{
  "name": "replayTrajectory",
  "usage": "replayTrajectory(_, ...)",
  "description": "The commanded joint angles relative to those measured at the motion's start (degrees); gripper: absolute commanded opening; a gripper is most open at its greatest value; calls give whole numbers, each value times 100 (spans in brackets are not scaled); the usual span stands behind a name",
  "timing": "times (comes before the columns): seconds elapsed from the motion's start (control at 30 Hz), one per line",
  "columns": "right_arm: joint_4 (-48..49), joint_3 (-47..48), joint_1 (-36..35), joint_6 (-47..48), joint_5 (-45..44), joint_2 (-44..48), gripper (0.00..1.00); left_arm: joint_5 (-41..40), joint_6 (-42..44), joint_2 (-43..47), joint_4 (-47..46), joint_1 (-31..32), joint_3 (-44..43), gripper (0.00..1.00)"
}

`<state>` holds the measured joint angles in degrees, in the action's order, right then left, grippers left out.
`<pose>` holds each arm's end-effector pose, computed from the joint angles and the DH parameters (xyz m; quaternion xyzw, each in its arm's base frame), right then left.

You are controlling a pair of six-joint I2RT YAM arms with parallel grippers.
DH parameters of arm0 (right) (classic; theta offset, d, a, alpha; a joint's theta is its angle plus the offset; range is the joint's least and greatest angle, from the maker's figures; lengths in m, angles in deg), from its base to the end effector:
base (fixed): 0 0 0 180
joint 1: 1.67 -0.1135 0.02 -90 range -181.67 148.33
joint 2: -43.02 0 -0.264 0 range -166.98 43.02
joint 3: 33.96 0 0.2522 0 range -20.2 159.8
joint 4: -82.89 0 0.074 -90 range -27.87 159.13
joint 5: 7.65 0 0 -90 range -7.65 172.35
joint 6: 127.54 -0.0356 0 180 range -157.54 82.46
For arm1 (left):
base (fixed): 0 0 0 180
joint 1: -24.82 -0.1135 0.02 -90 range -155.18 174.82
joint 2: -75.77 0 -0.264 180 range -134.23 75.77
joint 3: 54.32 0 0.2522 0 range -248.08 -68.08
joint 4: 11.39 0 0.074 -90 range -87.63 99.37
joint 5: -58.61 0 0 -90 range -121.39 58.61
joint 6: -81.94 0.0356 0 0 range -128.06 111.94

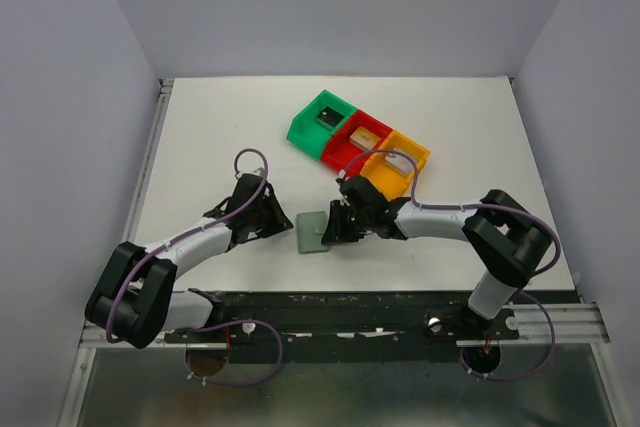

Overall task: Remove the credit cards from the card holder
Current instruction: Move the card holder to the center of the board.

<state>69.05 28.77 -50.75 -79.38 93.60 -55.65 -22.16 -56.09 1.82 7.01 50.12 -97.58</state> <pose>0.2137 0.2572 0.1433 -0.0926 0.9305 0.3084 0.1744 0.2103 -0.1057 0.1560 -0.1565 0.9211 -0.2685 0.2344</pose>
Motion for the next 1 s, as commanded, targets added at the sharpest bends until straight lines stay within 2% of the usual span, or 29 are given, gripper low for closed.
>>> replayTrajectory(0.0,-308,-318,-67,-43,-395,146,36,-97,-84,197,1,54,67,35)
replayTrajectory(0.13,-502,-265,-58,36,-518,401,51,-1,-14,188,-138,54,40,39)
replayTrajectory(0.2,-528,-265,-58,71,-501,471,54,174,-5,145,-297,54,67,41)
replayTrajectory(0.43,-160,-432,-58,-148,-228,454,53,430,-31,170,-649,54,190,41)
replayTrajectory(0.63,490,-687,-23,-368,79,419,51,474,-22,206,-693,63,251,39)
replayTrajectory(0.97,1053,-994,30,-570,290,401,46,430,-31,39,-702,177,295,37)
